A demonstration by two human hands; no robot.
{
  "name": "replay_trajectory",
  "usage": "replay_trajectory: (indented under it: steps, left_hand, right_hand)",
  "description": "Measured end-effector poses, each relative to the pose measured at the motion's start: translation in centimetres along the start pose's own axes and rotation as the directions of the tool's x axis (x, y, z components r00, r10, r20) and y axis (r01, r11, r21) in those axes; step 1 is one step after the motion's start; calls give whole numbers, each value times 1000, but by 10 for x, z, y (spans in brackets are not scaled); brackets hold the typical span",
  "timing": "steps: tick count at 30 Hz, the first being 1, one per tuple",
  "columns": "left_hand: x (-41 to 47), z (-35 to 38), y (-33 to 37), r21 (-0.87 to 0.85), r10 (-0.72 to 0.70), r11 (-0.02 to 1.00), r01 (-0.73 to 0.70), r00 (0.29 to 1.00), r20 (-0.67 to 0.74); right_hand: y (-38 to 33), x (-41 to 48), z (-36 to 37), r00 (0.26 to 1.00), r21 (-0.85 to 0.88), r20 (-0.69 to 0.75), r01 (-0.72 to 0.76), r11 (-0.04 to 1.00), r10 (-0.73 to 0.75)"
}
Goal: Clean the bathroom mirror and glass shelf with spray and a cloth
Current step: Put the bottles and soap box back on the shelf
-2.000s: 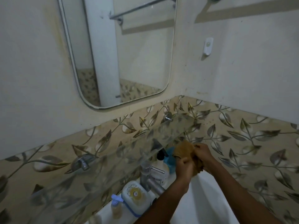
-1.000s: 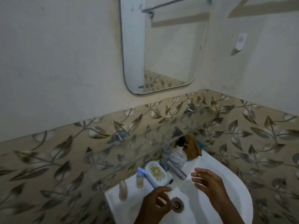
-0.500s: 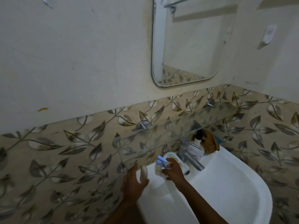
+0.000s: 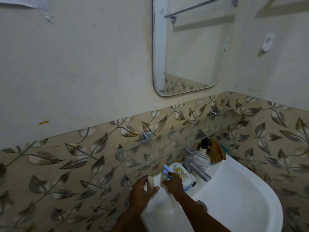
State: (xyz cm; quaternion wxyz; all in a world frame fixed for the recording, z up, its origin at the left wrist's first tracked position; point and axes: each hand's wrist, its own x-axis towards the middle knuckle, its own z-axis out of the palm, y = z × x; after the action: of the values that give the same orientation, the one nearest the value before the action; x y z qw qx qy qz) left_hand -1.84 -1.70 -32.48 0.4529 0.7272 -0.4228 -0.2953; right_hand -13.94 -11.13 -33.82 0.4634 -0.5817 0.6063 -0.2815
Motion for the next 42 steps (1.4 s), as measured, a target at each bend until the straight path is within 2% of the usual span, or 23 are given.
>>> replay_trajectory:
  steps: [3,6,9,13,17,21,24,29,33,42]
  left_hand:
    - [-16,-18,19,7,61,998,-61,996,63]
    - [-45,-40,49,4,218,975,-221,968,125]
    - [-77,-64,89,-86,351,936,-341,921,170]
    - [-97,-98,140,-212,437,886,-414,896,80]
    - [-81,-128,177,-196,510,840,-506,860,-32]
    - [-43,-138,180,-104,494,857,-505,862,-115]
    - [-22,-133,168,-22,471,879,-477,875,-113]
    - [-12,-122,157,-25,444,892,-451,885,-140]
    - [-9,-120,154,-21,429,898,-439,885,-181]
    - [-8,-116,149,26,459,885,-465,863,-210]
  right_hand:
    - [-5,-3,1,1000,16,-3,6,1000,-6]
    - [-15,-16,-7,1000,57,4,23,998,-24]
    - [-20,-34,-29,996,58,44,69,996,-71]
    - [-37,-55,-78,977,10,115,177,984,-177]
    - [-79,-79,-120,922,19,197,336,942,-333]
    - [-114,-100,-144,870,15,219,449,893,-441]
    - [-136,-109,-152,844,0,224,500,866,-487]
    - [-168,-98,-143,804,57,123,580,813,-582]
    - [-176,-75,-115,784,10,-13,621,784,-621]
    - [-175,-59,-81,753,-162,-71,639,752,-654]
